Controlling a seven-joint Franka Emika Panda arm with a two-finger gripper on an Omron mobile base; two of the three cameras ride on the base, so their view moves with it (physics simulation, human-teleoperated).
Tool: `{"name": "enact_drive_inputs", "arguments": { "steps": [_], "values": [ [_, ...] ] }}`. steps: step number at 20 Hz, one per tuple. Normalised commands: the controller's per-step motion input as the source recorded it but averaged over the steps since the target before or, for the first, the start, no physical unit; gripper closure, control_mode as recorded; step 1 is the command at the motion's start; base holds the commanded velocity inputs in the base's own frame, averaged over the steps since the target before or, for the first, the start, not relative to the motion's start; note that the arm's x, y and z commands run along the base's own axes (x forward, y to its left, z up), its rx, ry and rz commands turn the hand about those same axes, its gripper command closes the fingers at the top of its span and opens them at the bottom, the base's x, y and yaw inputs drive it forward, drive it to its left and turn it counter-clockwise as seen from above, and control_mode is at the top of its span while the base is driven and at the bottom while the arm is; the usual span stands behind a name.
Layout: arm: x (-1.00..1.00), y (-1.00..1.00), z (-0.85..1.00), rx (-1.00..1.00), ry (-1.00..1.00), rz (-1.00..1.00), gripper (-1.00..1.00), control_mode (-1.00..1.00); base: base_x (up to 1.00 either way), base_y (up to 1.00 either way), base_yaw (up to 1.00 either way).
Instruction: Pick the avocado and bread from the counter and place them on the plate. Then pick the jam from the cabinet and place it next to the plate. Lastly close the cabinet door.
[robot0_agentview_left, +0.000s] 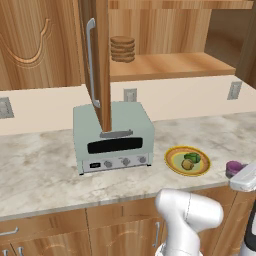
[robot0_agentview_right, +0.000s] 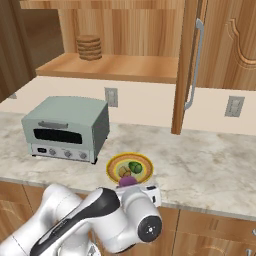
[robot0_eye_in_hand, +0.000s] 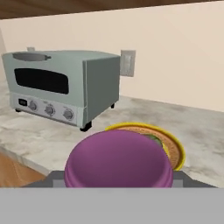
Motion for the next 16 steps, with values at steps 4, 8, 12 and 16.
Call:
{"name": "enact_drive_inputs", "arguments": {
  "steps": [4, 8, 12, 16],
  "values": [
    [0.31, -0.29, -0.21, 0.0, 0.0, 0.0, 1.0, -1.0, 0.0, 0.0, 0.0],
    [0.12, -0.39, -0.27, 0.0, 0.0, 0.01, 1.0, -1.0, 0.0, 0.0, 0.0],
    [0.09, -0.17, -0.26, 0.0, 0.0, 0.01, 1.0, -1.0, 0.0, 0.0, 0.0],
    [0.25, -0.01, -0.19, 0.0, 0.0, 0.02, 1.0, -1.0, 0.0, 0.0, 0.0]
  ]
}}
